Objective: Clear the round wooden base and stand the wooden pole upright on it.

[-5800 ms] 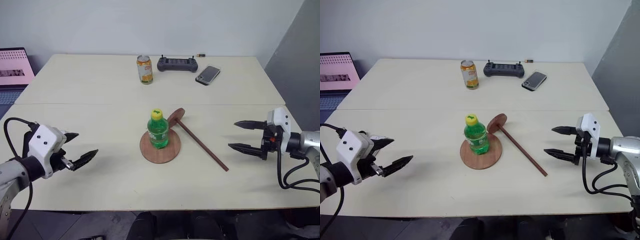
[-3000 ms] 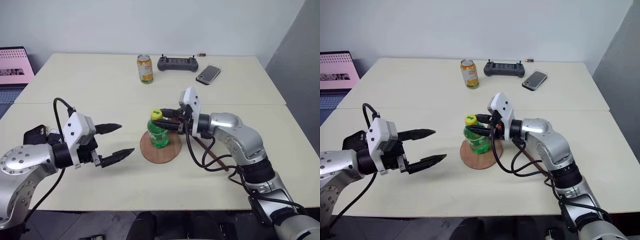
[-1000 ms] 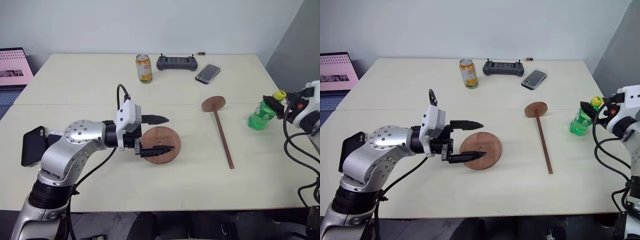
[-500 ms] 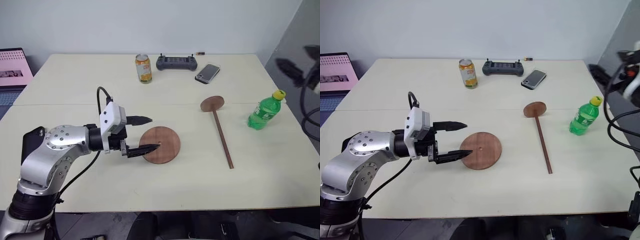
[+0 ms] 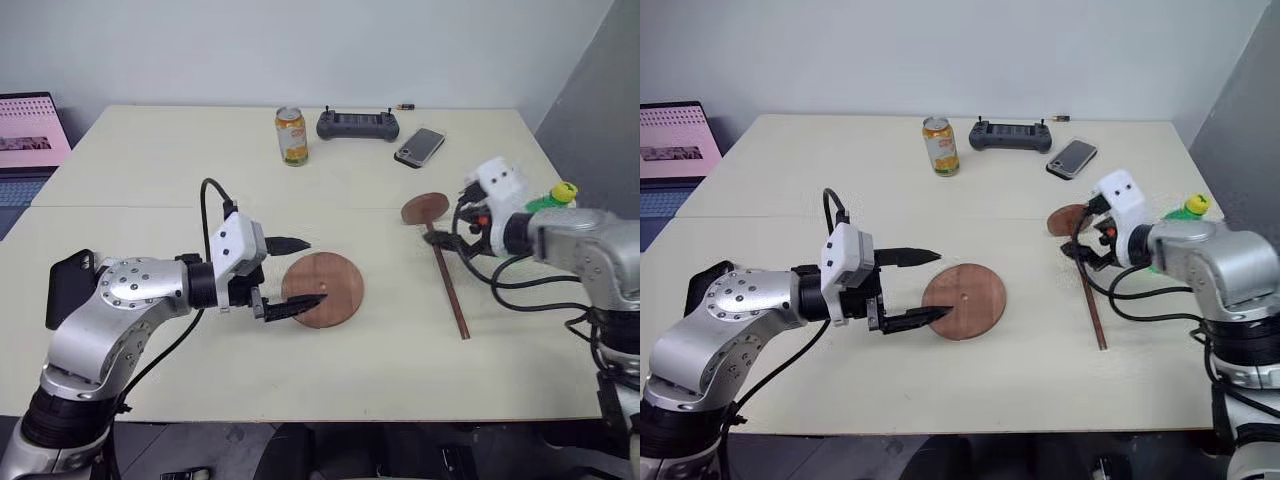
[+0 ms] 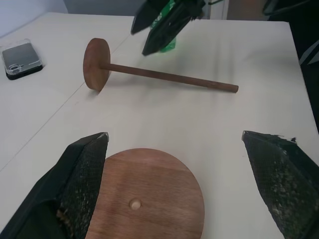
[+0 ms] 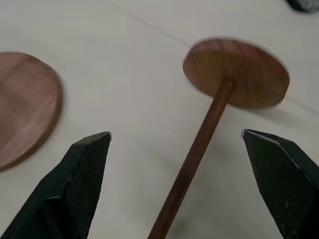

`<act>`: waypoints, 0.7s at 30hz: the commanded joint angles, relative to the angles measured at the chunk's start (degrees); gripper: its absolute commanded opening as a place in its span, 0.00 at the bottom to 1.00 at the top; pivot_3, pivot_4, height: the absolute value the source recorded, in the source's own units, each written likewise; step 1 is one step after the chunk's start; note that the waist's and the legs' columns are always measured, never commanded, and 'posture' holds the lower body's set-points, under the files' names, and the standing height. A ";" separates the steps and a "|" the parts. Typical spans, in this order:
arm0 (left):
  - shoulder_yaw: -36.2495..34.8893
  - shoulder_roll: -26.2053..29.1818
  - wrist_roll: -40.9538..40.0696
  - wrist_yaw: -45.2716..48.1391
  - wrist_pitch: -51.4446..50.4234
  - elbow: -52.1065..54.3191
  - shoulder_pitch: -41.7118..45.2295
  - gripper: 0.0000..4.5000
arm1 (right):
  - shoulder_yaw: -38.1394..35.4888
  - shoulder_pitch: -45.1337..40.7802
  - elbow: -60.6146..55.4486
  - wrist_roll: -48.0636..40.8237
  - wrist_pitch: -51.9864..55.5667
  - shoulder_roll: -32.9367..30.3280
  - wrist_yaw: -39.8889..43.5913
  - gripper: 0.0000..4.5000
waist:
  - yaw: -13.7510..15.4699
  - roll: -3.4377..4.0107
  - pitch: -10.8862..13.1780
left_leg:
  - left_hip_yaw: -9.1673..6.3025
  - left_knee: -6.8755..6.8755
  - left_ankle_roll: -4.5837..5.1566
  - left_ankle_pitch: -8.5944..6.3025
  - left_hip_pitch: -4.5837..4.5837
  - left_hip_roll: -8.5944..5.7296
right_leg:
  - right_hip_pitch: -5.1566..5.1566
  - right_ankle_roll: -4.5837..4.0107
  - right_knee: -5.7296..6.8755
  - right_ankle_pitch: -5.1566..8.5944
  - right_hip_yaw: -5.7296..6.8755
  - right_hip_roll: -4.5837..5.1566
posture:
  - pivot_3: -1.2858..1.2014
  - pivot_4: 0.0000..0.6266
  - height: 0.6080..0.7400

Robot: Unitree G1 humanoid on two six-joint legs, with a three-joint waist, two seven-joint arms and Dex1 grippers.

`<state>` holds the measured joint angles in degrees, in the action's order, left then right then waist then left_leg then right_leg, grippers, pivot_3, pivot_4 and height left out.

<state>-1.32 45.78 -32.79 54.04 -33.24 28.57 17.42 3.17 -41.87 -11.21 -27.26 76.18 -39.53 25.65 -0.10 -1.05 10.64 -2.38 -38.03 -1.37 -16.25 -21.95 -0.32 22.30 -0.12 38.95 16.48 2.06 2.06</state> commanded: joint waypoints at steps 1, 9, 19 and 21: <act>1.48 -0.69 0.74 -0.54 0.79 1.94 -0.41 1.00 | 0.96 -3.60 5.06 2.61 5.22 2.91 -3.34 0.98 | -0.02 0.01 0.00 | 0.01 0.00 0.00 0.00 0.01 0.00 | 0.00 0.00 0.01 0.00 -0.01 0.00 | 0.52 0.24 1.00; 4.34 -2.21 2.85 -1.01 2.17 1.36 -0.28 1.00 | 8.26 -14.51 24.95 7.09 3.00 6.49 -0.78 0.98 | -0.19 0.01 0.00 | 0.04 0.01 0.01 0.00 0.03 0.00 | 0.02 -0.01 0.03 0.00 -0.02 -0.02 | 0.52 0.24 1.00; 5.79 -4.16 4.86 -1.05 3.93 0.21 -0.46 1.00 | 15.84 -26.86 52.07 13.87 -8.56 10.38 9.61 0.98 | -0.40 0.01 0.00 | 0.05 0.02 0.01 0.00 0.01 0.00 | 0.04 -0.01 0.02 -0.01 -0.03 -0.02 | 0.52 0.24 1.00; 5.92 -4.41 5.14 -1.09 4.26 0.03 -0.42 1.00 | 16.08 -28.52 55.98 15.03 -10.70 11.21 11.40 0.90 | -0.44 0.02 0.01 | 0.08 0.03 0.01 0.00 0.03 0.00 | 0.05 -0.02 0.03 -0.01 -0.04 -0.02 | 0.52 0.24 1.00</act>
<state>4.57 41.75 -27.94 53.10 -30.47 28.26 16.52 19.31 -67.52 41.49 -14.04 69.03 -28.56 34.45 -0.54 -1.03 10.64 -2.31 -38.00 -1.36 -16.25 -21.92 -0.32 22.36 -0.14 38.98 16.47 2.03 2.04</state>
